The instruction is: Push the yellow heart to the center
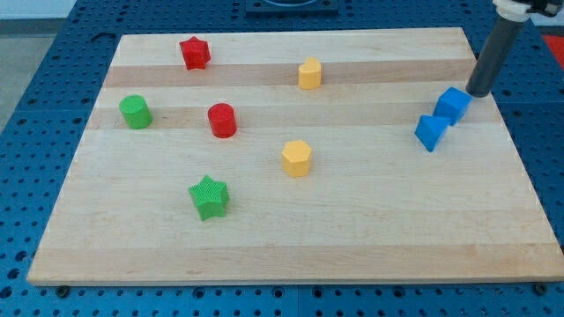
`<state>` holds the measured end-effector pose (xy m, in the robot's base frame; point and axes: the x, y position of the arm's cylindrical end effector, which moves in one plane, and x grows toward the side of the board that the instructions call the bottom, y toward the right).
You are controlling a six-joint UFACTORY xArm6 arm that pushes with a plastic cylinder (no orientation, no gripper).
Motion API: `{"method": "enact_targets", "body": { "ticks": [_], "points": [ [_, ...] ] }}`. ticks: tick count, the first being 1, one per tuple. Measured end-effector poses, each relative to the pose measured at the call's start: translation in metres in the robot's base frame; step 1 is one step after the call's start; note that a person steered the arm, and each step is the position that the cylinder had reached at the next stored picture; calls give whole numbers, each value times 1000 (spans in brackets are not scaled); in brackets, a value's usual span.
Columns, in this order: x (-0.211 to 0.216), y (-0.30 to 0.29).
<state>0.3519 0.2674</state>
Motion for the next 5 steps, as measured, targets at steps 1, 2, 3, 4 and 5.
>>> {"method": "enact_targets", "body": {
  "ticks": [1, 2, 3, 4, 5],
  "points": [
    [21, -27],
    [11, -27],
    [-43, -48],
    [-96, -91],
    [-92, -142]
  ]
}}
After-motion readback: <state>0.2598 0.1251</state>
